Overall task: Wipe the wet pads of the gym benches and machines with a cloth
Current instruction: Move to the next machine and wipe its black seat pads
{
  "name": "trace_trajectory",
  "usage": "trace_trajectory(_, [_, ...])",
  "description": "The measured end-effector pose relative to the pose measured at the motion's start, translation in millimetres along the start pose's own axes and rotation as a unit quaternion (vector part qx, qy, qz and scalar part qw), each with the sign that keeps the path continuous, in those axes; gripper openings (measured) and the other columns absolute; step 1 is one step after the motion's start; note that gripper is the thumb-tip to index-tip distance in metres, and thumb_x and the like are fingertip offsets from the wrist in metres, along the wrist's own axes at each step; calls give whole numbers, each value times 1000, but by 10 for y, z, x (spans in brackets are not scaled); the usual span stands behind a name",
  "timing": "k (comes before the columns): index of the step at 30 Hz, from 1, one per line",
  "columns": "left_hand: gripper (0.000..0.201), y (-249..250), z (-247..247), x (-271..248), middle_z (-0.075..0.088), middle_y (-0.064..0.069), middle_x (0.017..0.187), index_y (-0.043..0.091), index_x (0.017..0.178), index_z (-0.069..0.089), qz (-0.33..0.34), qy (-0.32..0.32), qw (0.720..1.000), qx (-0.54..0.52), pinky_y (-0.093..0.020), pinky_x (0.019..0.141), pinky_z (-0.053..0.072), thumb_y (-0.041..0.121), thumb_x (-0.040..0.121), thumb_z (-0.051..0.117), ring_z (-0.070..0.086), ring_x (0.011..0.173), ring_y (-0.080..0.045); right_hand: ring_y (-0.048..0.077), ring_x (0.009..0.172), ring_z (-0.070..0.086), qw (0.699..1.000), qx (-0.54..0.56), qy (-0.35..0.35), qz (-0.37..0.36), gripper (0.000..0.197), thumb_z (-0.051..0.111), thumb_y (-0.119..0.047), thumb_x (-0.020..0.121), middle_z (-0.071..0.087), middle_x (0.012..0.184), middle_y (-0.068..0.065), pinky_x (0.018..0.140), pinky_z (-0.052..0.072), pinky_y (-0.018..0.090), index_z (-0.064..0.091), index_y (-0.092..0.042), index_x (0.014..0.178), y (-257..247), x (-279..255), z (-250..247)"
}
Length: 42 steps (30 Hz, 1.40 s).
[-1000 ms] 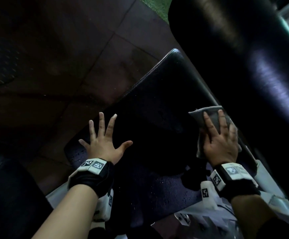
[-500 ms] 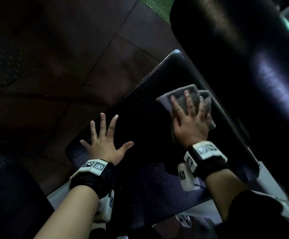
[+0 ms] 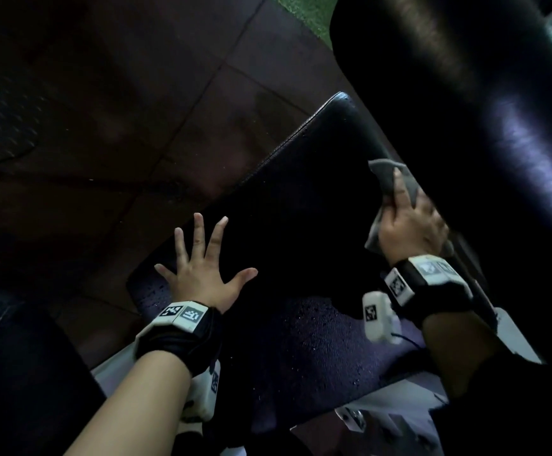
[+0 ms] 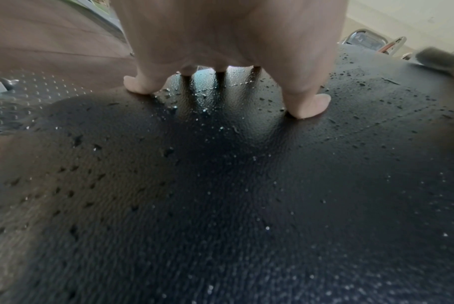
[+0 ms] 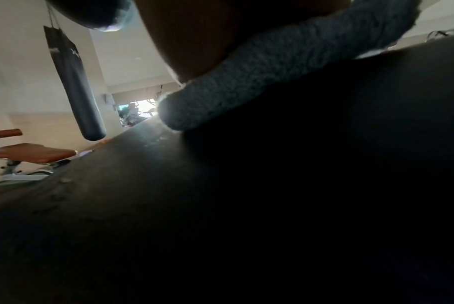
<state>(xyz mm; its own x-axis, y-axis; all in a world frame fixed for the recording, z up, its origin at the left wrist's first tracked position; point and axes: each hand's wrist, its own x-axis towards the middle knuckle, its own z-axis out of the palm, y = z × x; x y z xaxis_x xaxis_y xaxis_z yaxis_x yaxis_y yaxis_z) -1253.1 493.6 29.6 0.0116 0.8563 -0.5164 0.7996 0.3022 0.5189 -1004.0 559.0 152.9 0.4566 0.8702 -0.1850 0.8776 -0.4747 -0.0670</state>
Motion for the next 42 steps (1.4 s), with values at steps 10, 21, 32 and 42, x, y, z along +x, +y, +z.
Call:
trace_trajectory(10, [95,-14,-67,-21,-19,17,157,54,144,-6,-3,37,999,19,-68,109,16,79,71,49,-12,147,-17,34,143,18,932,-179,25,-314,54,39,-45,88,22,156,-5,111,17,59,34,-45,142,298,-221,520])
trace_trajectory(21, [97,-118,-74,-33,-25,6,157,61,136,-21,-125,-6,991,-52,-70,108,11,84,67,44,-17,143,-39,35,131,35,995,-25,50,-80,49,35,-34,98,35,149,12,104,27,37,29,-35,147,165,28,156])
trace_trajectory(32, [96,-74,-47,-14,-30,6,155,59,137,-19,-134,-7,990,-52,-71,107,11,80,70,46,-20,143,-38,27,137,29,995,73,-27,-58,46,28,-19,103,27,153,9,96,21,24,22,-17,149,-1121,574,-219])
trace_trajectory(42, [96,-91,-32,-15,-28,6,156,59,138,-18,-130,5,990,-49,-72,106,13,82,69,44,-19,143,-38,24,146,-4,932,-156,-33,-325,45,30,-48,95,7,158,-16,115,2,54,25,-57,139,-762,309,421])
